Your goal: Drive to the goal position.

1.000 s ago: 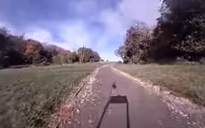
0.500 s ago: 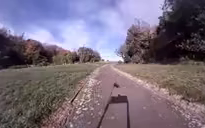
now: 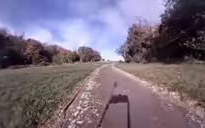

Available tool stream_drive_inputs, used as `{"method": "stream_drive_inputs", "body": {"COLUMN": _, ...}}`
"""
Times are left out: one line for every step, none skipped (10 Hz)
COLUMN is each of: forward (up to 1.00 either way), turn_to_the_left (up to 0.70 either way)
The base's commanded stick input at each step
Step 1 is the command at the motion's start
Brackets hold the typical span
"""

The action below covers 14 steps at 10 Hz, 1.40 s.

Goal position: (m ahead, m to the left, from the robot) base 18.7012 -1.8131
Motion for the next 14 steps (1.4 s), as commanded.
{"method": "stream_drive_inputs", "body": {"forward": 0.70, "turn_to_the_left": 0.00}}
{"method": "stream_drive_inputs", "body": {"forward": 0.70, "turn_to_the_left": 0.00}}
{"method": "stream_drive_inputs", "body": {"forward": 0.70, "turn_to_the_left": 0.00}}
{"method": "stream_drive_inputs", "body": {"forward": 0.70, "turn_to_the_left": 0.00}}
{"method": "stream_drive_inputs", "body": {"forward": 0.70, "turn_to_the_left": 0.00}}
{"method": "stream_drive_inputs", "body": {"forward": 0.70, "turn_to_the_left": 0.00}}
{"method": "stream_drive_inputs", "body": {"forward": 0.70, "turn_to_the_left": 0.00}}
{"method": "stream_drive_inputs", "body": {"forward": 0.70, "turn_to_the_left": 0.00}}
{"method": "stream_drive_inputs", "body": {"forward": 0.70, "turn_to_the_left": 0.00}}
{"method": "stream_drive_inputs", "body": {"forward": 0.70, "turn_to_the_left": 0.00}}
{"method": "stream_drive_inputs", "body": {"forward": 0.70, "turn_to_the_left": 0.00}}
{"method": "stream_drive_inputs", "body": {"forward": 0.70, "turn_to_the_left": 0.00}}
{"method": "stream_drive_inputs", "body": {"forward": 0.70, "turn_to_the_left": 0.00}}
{"method": "stream_drive_inputs", "body": {"forward": 0.70, "turn_to_the_left": 0.01}}
